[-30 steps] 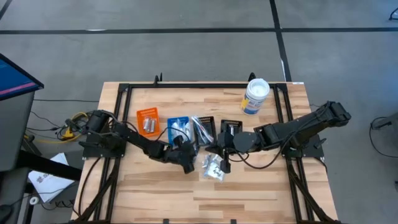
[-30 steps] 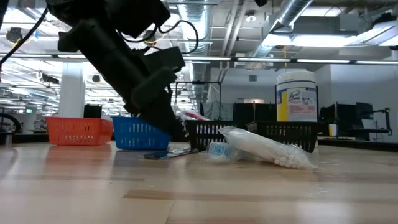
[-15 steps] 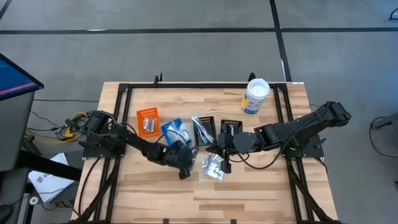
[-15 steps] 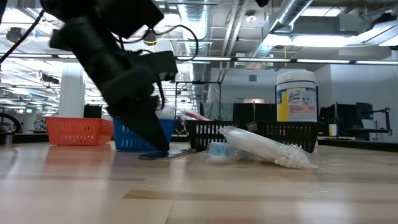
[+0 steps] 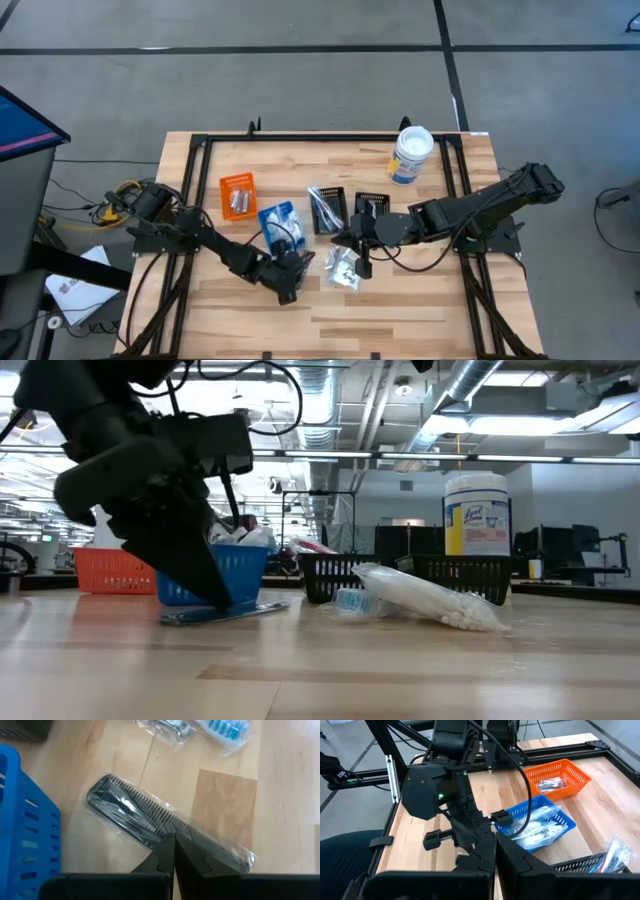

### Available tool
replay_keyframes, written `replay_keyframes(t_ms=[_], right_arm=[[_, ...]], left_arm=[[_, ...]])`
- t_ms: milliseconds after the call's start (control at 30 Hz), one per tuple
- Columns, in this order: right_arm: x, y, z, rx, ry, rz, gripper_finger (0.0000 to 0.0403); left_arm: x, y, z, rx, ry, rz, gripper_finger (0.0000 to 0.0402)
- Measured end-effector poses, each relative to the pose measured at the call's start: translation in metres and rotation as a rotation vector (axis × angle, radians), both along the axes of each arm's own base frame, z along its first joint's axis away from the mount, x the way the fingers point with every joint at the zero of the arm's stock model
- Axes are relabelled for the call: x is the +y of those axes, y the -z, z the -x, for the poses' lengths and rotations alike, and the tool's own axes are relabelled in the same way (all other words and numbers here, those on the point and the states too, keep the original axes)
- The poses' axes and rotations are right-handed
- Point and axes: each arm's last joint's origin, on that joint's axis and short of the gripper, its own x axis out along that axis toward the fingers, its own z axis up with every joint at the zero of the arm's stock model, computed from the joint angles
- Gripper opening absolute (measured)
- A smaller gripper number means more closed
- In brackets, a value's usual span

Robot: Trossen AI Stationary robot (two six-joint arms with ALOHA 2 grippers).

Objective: Pick & Place Travel size toiletries
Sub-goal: Adjust the black comb

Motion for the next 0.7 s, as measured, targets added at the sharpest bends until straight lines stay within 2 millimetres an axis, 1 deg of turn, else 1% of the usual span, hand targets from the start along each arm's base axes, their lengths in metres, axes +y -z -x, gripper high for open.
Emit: replay_keyframes(t_ms=[100, 167, 233, 367, 533, 600, 700], right_arm=[[0.0, 0.0, 0.0, 0.0, 0.0, 0.0, 0.0001], [0.0, 0.0, 0.0, 0.0, 0.0, 0.0, 0.0001], [0.0, 0.0, 0.0, 0.002, 0.0, 0.001, 0.0001], [0.0, 0.001, 0.001, 0.01, 0.0, 0.004, 0.0001], [0.0, 0.001, 0.001, 0.01, 0.0, 0.004, 0.0001], [0.0, 0.001, 0.001, 0.01, 0.0, 0.004, 0.0001], [0.0, 0.001, 0.001, 0.01, 0.0, 0.004, 0.0001]], left_arm=[[0.001, -0.001, 0.003, 0.009, -0.014, -0.055, 0.0], [0.005, -0.004, 0.007, 0.036, -0.028, -0.076, 0.0], [0.008, -0.007, 0.009, 0.027, -0.049, -0.102, 0.0], [0.007, -0.027, 0.015, -0.069, -0.086, -0.183, 0.0], [0.02, -0.039, 0.024, -0.029, -0.142, -0.22, 0.0], [0.025, -0.04, 0.025, -0.007, -0.158, -0.218, 0.0], [0.032, -0.036, 0.03, 0.032, -0.168, -0.22, 0.0]])
